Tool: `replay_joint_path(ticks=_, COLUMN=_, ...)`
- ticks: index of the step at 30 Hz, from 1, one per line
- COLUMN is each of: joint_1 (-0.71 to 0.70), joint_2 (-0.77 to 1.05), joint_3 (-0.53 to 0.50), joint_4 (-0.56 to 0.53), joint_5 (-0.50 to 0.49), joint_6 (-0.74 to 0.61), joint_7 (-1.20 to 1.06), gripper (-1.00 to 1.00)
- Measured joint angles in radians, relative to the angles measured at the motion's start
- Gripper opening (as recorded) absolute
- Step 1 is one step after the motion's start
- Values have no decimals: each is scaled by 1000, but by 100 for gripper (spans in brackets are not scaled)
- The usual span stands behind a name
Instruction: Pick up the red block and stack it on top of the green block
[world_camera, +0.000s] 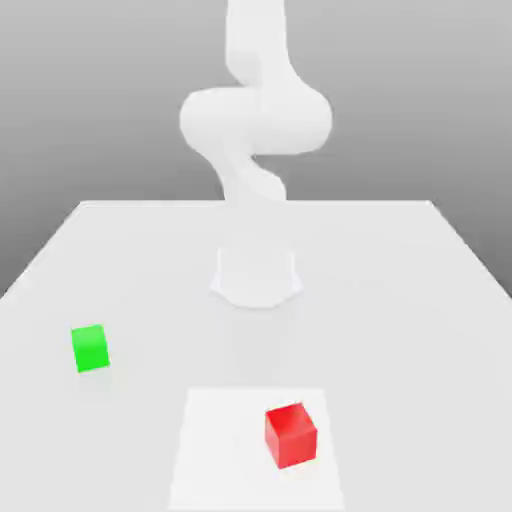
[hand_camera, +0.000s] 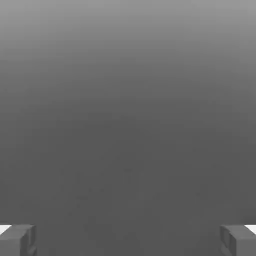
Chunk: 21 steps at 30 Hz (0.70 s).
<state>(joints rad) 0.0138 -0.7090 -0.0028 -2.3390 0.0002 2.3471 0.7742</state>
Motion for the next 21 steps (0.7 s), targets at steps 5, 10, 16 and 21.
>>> replay_joint_path(ticks=5, joint_1=28, joint_2=188, joint_3=-6, joint_4=-80, joint_5=1, joint_6=97, joint_7=-54, gripper=0)
replay_joint_path(ticks=10, joint_1=50, joint_2=369, joint_3=-6, joint_4=-158, joint_5=5, joint_6=191, joint_7=-108, gripper=0)
replay_joint_path(ticks=16, joint_1=74, joint_2=587, joint_3=-4, joint_4=-251, joint_5=6, joint_6=304, joint_7=-170, gripper=0)
replay_joint_path(ticks=21, joint_1=89, joint_2=768, joint_3=4, joint_4=-324, joint_5=1, joint_6=400, joint_7=-215, gripper=0)
